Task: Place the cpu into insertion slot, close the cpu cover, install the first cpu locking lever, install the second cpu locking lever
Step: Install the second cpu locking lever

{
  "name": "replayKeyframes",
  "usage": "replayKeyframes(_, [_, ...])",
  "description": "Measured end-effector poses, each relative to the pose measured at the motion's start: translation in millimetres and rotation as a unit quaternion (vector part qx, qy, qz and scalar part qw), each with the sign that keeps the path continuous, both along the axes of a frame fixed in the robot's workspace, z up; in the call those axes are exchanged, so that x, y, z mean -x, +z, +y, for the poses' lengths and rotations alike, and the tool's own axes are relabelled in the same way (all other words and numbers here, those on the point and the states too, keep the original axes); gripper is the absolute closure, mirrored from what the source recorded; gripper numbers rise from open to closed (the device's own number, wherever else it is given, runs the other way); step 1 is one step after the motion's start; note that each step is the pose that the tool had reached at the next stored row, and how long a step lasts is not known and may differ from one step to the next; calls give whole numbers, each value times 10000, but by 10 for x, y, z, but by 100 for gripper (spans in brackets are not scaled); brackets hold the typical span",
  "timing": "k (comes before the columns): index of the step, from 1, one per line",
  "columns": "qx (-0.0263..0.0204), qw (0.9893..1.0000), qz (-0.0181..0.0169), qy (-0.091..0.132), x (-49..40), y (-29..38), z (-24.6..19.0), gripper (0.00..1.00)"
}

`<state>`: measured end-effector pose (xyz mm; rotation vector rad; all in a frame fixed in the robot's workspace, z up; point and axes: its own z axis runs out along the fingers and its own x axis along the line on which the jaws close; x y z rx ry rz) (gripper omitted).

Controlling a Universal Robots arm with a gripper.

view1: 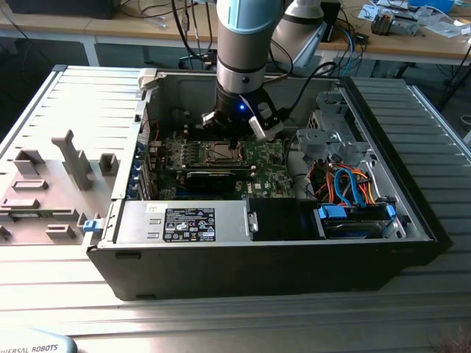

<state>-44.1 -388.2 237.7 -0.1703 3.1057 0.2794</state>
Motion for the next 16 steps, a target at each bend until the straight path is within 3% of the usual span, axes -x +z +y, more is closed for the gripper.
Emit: replayKeyframes(16, [0, 10000, 0, 0, 0, -12, -93, 89])
